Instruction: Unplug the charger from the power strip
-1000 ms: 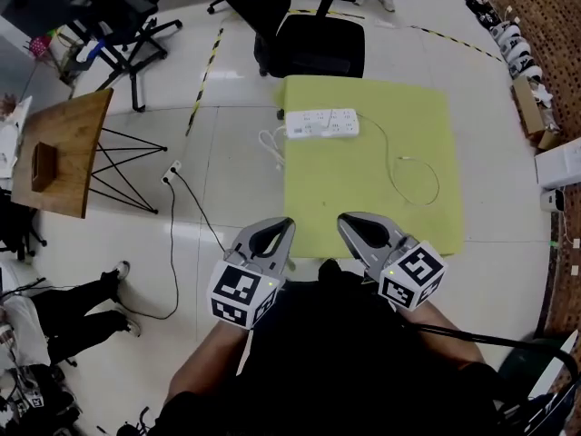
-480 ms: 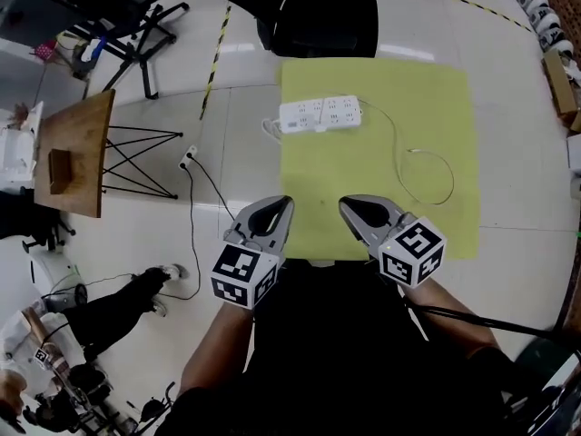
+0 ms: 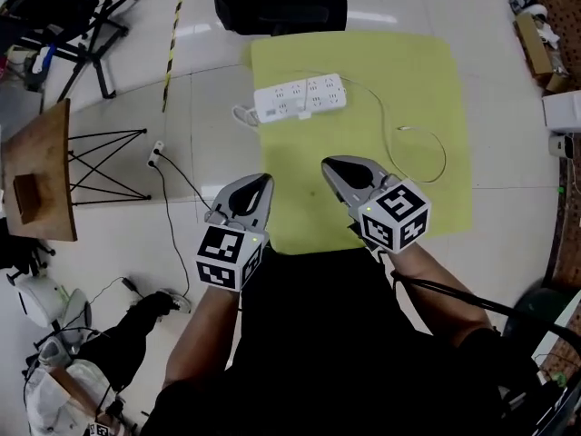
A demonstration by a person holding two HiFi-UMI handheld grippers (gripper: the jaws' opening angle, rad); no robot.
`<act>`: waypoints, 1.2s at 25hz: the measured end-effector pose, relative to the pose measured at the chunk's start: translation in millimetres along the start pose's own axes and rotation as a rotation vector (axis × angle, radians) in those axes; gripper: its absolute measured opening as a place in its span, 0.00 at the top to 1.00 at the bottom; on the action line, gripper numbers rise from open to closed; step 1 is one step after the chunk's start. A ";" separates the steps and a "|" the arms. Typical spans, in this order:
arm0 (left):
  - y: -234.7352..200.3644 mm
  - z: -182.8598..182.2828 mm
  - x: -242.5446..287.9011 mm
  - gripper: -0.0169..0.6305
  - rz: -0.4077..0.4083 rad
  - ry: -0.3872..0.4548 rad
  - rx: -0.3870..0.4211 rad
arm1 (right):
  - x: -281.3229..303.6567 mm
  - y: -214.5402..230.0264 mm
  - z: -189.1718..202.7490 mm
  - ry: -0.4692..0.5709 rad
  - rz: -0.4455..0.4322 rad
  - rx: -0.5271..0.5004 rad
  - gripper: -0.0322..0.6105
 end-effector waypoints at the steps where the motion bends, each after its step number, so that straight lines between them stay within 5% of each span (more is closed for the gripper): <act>1: -4.5 1.9 2.4 0.96 0.014 -0.003 -0.001 | 7.1 2.0 -0.6 -0.010 0.023 -0.011 0.94; 16: -70.9 22.8 -1.9 0.96 0.156 -0.009 0.005 | 101.8 52.0 -0.5 -0.124 0.375 -0.056 0.79; 21: -78.6 31.4 -6.7 0.96 0.192 -0.039 0.020 | 122.7 67.3 9.7 -0.159 0.454 -0.032 0.66; 30: -90.3 43.6 -13.6 0.96 0.185 -0.032 -0.026 | 152.2 83.5 17.7 -0.183 0.525 -0.054 0.66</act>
Point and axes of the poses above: the fingertips, and each gripper's own axes: x forward along the fingers, y to its right, z out of its underside, the point moved 4 cm from there along -x, backward along the fingers, and after that the axes turned 7 degrees about z, right-handed, at the moved point
